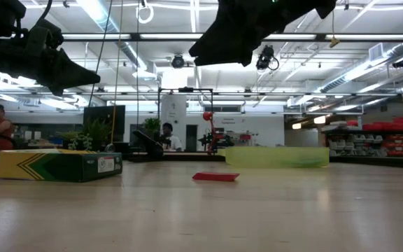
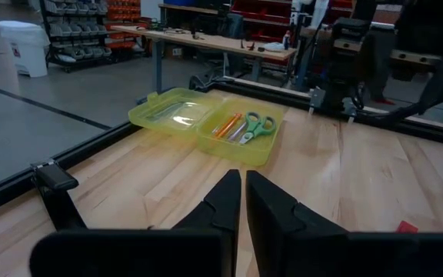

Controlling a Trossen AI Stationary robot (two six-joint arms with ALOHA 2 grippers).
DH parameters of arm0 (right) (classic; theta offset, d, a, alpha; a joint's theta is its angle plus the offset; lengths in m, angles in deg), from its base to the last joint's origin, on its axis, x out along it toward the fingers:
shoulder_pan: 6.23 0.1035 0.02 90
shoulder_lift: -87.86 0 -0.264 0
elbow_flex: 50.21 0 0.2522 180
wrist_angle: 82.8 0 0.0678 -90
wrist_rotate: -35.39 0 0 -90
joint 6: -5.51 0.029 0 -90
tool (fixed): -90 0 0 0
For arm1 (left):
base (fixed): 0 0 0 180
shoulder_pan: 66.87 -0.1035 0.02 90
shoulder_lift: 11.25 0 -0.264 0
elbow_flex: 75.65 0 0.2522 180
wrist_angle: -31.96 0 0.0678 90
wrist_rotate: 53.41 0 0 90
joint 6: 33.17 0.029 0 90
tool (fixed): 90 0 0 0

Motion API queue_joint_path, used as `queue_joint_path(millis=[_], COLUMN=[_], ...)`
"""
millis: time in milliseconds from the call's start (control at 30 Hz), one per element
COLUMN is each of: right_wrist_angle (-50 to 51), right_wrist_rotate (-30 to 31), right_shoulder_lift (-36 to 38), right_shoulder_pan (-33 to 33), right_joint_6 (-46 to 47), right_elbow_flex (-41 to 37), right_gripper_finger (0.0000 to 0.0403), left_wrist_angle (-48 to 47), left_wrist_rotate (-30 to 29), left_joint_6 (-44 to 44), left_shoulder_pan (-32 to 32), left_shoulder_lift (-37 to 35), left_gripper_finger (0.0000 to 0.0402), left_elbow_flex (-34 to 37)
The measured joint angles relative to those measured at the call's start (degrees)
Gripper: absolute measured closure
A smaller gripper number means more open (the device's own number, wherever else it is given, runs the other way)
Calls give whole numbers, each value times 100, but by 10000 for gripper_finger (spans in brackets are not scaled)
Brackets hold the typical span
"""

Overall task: Pack school essentials
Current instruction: Put the crayon box into the yellow supply box

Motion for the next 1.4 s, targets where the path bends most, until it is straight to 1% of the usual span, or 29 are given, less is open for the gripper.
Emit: queue_joint_path(millis=[367, 600, 867, 1033, 1233, 1400], right_wrist_angle=[-176, -174, -166, 121, 640, 582], right_wrist_rotate=[299, 481, 487, 500, 633, 646], right_shoulder_lift=[0, 0, 0, 0, -2, -2], right_shoulder_pan=[329, 508, 537, 579, 664, 681], right_joint_6=[172, 222, 344, 347, 329, 414], right_elbow_flex=[0, 0, 0, -2, -7, -226], right_gripper_finger=[217, 217, 218, 218, 218, 218], left_wrist_angle=[2, 2, 1, 2, 2, 2], left_wrist_rotate=[1, 0, 0, 0, 2, 2], left_joint_6=[0, 0, 0, 0, 0, 0], left_shoulder_pan=[0, 1, 1, 2, 2, 1], left_shoulder_lift=[0, -1, 1, -1, -1, -1], left_gripper_finger=[365, 375, 369, 366, 373, 370], left_elbow_flex=[0, 0, 0, 0, 0, 0])
